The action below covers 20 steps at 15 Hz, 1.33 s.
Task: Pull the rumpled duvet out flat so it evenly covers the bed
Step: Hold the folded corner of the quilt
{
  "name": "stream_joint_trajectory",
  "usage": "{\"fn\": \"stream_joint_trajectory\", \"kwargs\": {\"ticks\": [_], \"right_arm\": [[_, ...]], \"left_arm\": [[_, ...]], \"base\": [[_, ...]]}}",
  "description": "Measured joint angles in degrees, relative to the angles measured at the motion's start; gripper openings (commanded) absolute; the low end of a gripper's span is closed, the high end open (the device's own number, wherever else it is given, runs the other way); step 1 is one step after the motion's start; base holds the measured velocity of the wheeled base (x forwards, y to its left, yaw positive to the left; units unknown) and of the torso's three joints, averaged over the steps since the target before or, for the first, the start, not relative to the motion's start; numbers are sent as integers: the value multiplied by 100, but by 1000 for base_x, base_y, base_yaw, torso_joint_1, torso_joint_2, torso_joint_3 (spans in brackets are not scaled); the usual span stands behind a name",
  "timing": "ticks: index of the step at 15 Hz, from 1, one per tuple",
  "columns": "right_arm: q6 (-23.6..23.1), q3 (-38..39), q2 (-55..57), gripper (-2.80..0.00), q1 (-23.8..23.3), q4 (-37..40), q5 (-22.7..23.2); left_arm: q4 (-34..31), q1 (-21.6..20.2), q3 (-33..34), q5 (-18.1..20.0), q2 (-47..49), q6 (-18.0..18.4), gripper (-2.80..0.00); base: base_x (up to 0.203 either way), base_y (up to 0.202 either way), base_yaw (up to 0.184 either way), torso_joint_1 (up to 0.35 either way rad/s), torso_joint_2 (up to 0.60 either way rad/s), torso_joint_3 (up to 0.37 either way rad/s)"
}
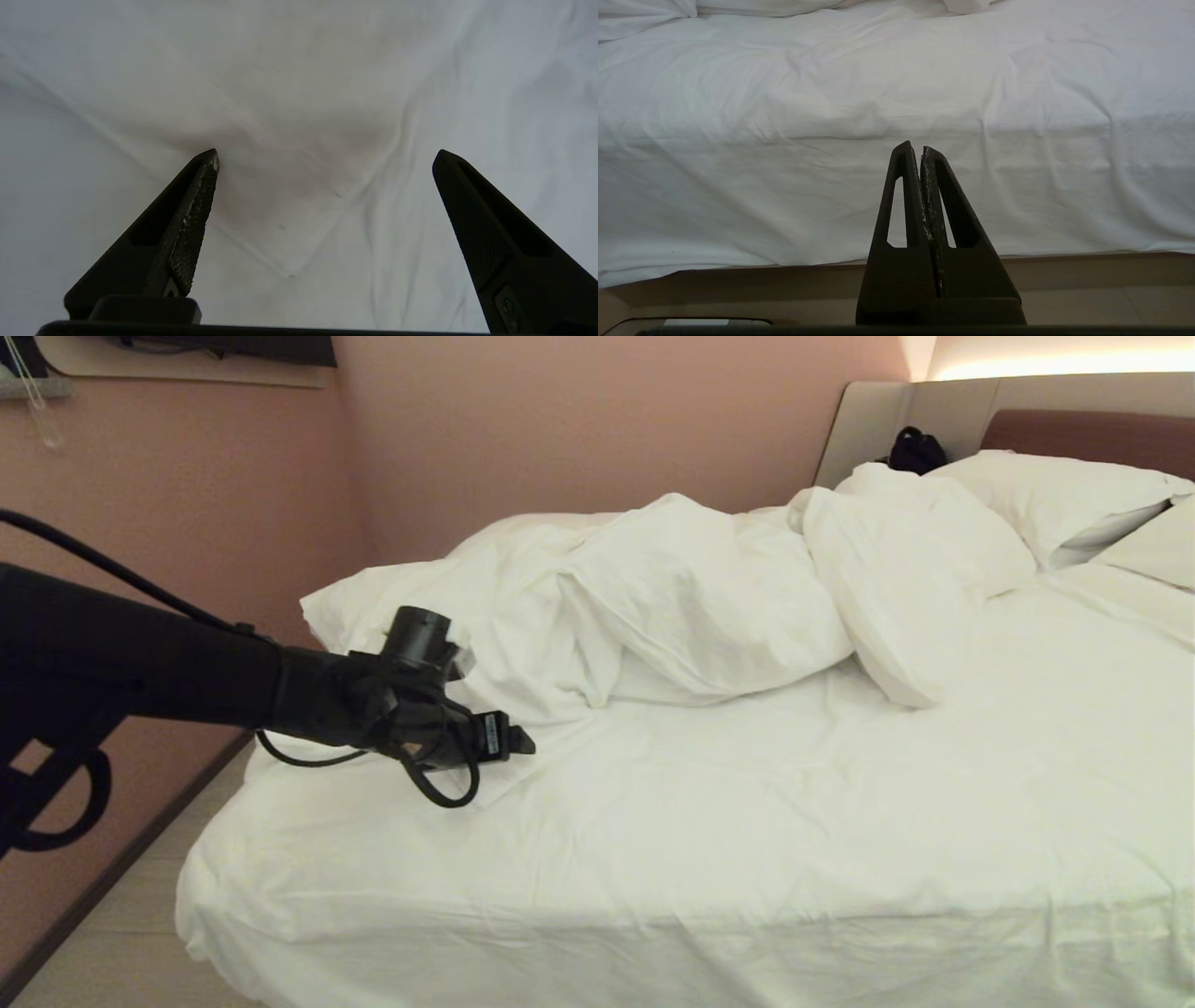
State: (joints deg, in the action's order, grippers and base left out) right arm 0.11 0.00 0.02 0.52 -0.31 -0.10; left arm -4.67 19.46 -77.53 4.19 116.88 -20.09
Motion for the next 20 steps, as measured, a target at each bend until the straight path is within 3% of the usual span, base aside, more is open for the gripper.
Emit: {"fn": "stream_joint_trajectory", "kwargs": {"ticks": [5, 9, 20], "right_arm": [[5, 0, 0, -280, -1, 1, 0], [-1, 0, 0, -280, -1, -2, 2], [5, 0, 0, -280, 0, -2, 0]], "left_arm": [[111, 286, -1, -863, 345, 3, 0], [292, 334, 54, -907, 397, 2, 0], [498, 400, 24, -1477, 649, 6, 0]], "base": [[0, 0, 0, 0, 0, 0], [0, 0, 0, 0, 0, 0], [0, 0, 0, 0, 0, 0]]}}
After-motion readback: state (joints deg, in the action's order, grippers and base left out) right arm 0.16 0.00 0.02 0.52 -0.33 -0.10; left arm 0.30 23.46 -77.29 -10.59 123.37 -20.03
